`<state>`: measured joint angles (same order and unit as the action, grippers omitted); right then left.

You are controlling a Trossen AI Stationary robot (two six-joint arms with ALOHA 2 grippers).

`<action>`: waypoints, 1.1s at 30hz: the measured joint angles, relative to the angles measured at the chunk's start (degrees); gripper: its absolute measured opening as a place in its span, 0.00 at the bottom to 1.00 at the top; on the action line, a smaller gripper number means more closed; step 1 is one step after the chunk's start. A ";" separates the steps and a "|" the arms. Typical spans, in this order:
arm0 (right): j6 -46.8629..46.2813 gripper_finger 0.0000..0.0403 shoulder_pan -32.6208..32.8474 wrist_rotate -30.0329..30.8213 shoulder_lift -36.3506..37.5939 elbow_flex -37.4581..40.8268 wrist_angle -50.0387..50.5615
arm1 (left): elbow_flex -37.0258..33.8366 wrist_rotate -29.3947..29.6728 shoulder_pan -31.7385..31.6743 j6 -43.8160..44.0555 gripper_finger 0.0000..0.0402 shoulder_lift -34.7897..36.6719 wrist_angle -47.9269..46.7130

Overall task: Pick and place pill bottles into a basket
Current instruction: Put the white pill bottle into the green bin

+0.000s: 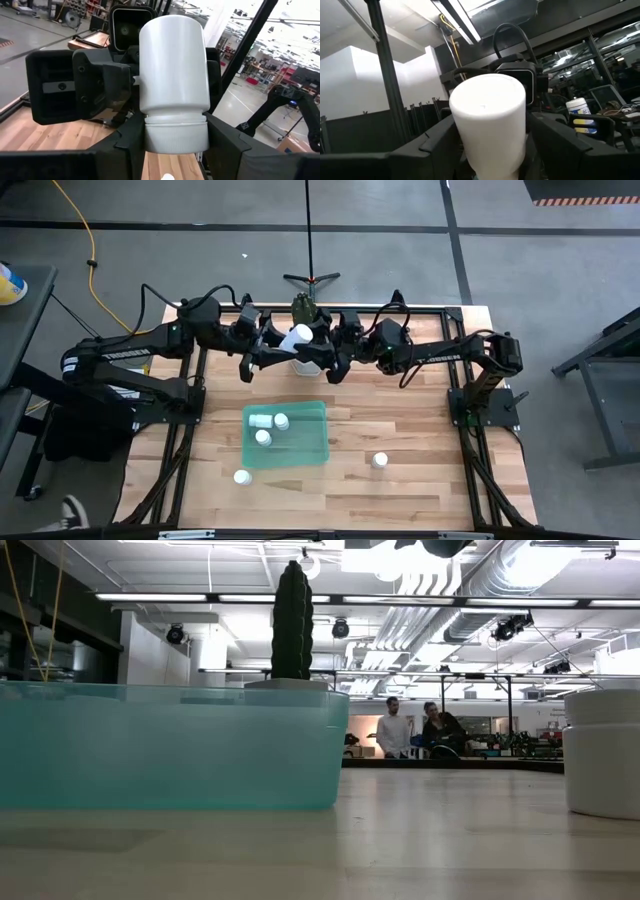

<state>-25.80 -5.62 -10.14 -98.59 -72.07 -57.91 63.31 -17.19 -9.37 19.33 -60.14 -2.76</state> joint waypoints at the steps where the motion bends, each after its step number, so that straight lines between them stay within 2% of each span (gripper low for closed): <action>1: 0.13 0.56 -0.05 -0.01 0.00 0.00 0.00 | 0.00 -0.02 0.00 0.02 0.48 0.00 0.00; 26: 0.85 0.57 -1.10 -0.05 0.76 0.07 0.70 | 0.04 0.19 -0.02 0.40 0.48 0.20 -0.34; 30: 0.63 0.61 -1.13 -0.03 0.76 -0.43 1.42 | 0.04 -0.05 -0.02 0.42 0.48 0.21 -0.35; 33: 1.06 0.68 -1.15 -0.05 0.76 -3.30 5.77 | 0.13 -0.35 0.00 0.42 0.48 0.36 0.18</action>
<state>-24.74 -6.76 -10.20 -97.82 -75.37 -52.14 63.44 -17.54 -9.37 19.75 -59.77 -2.58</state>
